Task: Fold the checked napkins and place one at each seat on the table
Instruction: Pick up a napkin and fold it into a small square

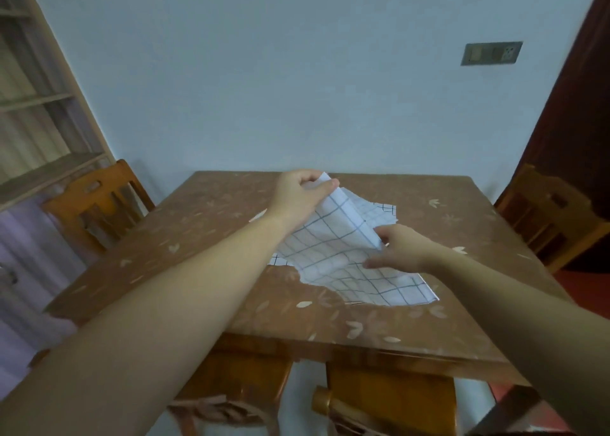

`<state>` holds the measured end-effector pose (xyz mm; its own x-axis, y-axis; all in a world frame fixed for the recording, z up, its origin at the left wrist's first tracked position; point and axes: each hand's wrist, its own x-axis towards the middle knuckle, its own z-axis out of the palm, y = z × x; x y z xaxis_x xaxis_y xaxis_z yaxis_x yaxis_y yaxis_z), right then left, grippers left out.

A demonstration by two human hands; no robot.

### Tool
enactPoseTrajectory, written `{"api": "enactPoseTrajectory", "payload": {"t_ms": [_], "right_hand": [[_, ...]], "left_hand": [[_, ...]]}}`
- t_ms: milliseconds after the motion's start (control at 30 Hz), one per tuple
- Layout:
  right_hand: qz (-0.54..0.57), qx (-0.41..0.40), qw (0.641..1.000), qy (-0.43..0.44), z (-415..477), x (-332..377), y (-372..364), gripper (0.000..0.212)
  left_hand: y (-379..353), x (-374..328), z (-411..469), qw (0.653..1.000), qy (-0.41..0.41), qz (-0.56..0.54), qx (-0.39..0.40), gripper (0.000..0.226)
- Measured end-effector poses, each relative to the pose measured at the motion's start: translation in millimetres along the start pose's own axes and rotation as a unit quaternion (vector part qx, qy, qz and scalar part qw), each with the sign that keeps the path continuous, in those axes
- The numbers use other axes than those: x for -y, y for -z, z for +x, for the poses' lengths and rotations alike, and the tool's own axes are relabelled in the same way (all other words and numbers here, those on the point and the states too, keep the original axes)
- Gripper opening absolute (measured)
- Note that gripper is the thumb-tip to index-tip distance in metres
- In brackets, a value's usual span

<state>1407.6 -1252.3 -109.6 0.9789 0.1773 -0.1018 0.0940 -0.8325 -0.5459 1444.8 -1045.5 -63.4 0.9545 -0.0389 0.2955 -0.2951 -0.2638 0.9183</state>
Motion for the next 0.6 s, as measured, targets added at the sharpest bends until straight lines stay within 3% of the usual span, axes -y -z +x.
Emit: {"api": "enactPoseTrajectory", "payload": {"t_ms": [100,233,333,500,600], "right_hand": [[0.116,-0.016,0.993,0.027,-16.6,17.3,2.9,0.026],[0.178,-0.086,0.979,0.045,-16.6,25.8,13.9,0.047],[0.191,-0.109,0.973,0.07,-13.4,28.1,22.3,0.036],[0.105,-0.077,0.989,0.064,7.0,21.1,30.6,0.026],[-0.012,-0.03,0.999,0.023,13.9,6.4,29.9,0.044]], "left_hand": [[-2.5,-13.0,-4.3,0.999,-0.039,0.034,0.015,0.02],[-3.8,-20.3,5.5,0.995,-0.062,0.067,0.028,0.024],[-6.2,-24.3,16.7,0.995,-0.065,0.078,0.026,0.026],[1.6,-33.2,48.6,0.993,-0.097,0.066,-0.009,0.036],[14.4,-38.0,76.5,0.99,-0.12,0.073,-0.027,0.034]]}}
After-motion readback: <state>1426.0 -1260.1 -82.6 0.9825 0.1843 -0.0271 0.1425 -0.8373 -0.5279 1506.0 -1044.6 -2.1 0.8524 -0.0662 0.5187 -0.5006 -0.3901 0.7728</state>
